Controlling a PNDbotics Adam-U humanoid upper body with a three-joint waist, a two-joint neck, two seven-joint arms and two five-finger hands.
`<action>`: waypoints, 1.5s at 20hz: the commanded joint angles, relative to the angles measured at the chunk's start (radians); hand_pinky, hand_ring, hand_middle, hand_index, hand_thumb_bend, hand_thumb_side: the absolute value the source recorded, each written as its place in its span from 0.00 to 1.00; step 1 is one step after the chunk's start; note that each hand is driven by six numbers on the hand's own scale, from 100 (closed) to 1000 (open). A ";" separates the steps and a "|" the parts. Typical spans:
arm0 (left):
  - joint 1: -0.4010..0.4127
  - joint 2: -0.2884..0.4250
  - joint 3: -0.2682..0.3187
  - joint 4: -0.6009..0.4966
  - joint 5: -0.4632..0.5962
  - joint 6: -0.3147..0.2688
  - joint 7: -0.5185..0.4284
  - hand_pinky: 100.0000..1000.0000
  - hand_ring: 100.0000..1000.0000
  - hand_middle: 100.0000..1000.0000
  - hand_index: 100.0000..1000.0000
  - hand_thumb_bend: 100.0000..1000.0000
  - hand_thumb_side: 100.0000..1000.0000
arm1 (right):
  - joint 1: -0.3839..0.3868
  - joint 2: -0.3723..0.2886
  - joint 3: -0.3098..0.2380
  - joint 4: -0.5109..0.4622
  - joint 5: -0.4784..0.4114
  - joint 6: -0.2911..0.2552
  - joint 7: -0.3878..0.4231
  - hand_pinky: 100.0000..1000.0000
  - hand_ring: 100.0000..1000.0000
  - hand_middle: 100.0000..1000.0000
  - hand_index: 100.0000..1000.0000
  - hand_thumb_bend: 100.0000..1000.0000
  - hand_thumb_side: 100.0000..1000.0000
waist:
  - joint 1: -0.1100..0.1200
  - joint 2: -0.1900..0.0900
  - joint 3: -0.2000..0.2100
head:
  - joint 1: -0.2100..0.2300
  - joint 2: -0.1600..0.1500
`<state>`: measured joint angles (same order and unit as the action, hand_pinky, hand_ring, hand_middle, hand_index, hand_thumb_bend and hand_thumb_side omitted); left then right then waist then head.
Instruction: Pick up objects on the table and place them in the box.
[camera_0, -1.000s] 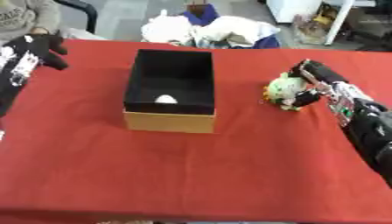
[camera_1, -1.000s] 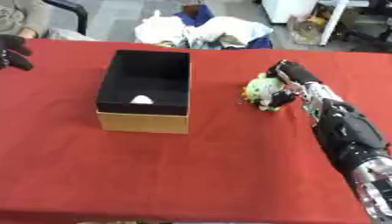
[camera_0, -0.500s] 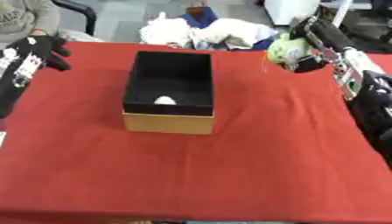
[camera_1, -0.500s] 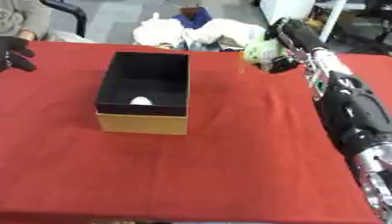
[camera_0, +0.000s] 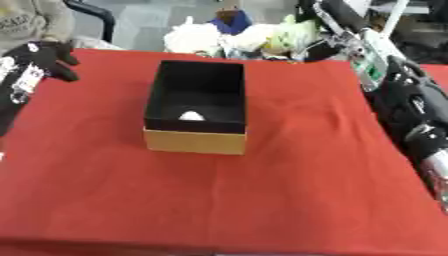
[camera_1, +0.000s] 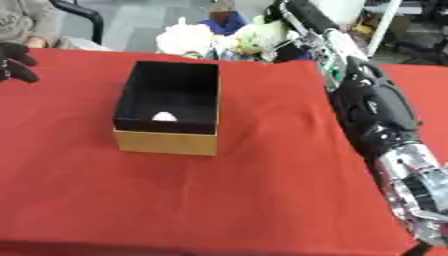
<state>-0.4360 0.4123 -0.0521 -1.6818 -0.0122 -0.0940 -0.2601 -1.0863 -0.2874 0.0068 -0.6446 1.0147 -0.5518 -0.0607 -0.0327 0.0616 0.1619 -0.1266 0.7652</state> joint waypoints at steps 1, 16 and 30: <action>-0.023 0.008 0.000 -0.025 0.011 -0.005 -0.006 0.63 0.55 0.58 0.76 0.15 0.82 | -0.034 0.029 -0.003 0.004 0.045 -0.003 0.005 0.49 0.32 0.19 0.33 0.39 0.00 | 0.007 -0.011 0.010 | -0.016 0.005; -0.031 -0.005 -0.001 -0.031 0.029 -0.006 -0.001 0.63 0.55 0.58 0.76 0.15 0.81 | 0.013 0.168 0.034 0.081 0.264 -0.069 0.013 0.65 0.64 0.61 0.77 0.36 0.51 | 0.016 -0.005 0.026 | -0.028 0.005; -0.015 0.005 0.015 -0.025 0.025 -0.005 0.013 0.63 0.55 0.58 0.76 0.16 0.81 | 0.001 0.090 -0.009 -0.037 0.133 -0.140 0.141 0.82 0.92 0.91 0.93 0.40 0.50 | 0.012 -0.009 -0.006 | -0.006 0.005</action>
<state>-0.4393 0.3959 -0.0502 -1.6944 0.0120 -0.0972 -0.2524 -1.0563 -0.1628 0.0096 -0.6454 1.1759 -0.6959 0.0825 -0.0255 0.0676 0.1559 -0.1363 0.7652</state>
